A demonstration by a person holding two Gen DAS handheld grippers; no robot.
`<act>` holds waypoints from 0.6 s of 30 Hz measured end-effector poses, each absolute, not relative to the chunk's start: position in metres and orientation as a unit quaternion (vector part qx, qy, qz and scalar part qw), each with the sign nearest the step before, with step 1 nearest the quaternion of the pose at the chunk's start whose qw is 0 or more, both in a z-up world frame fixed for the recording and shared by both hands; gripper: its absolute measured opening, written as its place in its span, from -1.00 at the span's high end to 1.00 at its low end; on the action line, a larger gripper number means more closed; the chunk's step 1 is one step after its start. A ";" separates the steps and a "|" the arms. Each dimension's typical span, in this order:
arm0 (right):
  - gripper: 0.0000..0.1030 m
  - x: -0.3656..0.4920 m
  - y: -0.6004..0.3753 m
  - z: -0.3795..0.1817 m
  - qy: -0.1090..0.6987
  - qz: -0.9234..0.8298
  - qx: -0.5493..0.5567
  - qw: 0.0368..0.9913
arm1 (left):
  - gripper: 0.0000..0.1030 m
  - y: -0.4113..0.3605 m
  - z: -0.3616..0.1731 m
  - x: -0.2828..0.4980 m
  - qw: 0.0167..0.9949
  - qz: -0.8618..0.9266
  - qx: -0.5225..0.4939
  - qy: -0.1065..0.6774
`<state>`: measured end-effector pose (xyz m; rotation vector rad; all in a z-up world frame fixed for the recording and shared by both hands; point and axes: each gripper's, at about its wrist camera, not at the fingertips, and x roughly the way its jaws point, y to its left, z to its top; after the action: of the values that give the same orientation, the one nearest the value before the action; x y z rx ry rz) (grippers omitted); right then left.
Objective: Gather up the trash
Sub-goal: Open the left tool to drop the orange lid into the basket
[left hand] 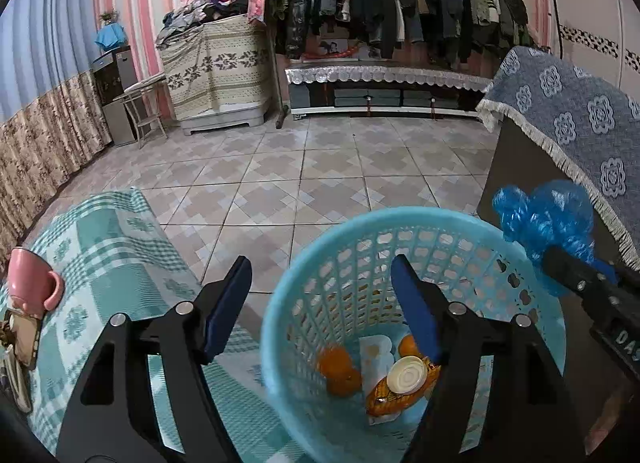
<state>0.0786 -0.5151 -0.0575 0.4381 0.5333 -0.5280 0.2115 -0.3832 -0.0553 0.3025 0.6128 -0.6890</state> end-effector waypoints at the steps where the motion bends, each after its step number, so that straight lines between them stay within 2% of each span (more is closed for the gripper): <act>1: 0.48 0.080 -0.514 -0.057 0.259 -0.256 0.211 0.907 | -0.47 -0.378 -0.052 0.213 0.888 -0.327 0.143 0.291; 4: 0.48 0.084 -0.508 -0.059 0.264 -0.253 0.205 0.908 | -0.71 -0.361 -0.038 0.212 0.907 -0.297 0.143 0.264; 14: 0.42 0.119 -0.484 -0.072 0.303 -0.240 0.181 0.904 | -0.83 -0.307 -0.018 0.214 0.929 -0.247 0.110 0.254; 16: 0.20 0.122 -0.483 -0.076 0.313 -0.240 0.182 0.901 | -0.86 -0.300 -0.016 0.214 0.931 -0.240 0.107 0.254; 18: -0.23 0.123 -0.482 -0.076 0.317 -0.247 0.174 0.899 | -0.86 -0.293 -0.016 0.215 0.932 -0.234 0.103 0.256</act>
<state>0.1227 -0.4822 -0.0763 0.3611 0.6558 -0.5105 0.2148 -0.2932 -0.0159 0.2111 0.5231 -0.4787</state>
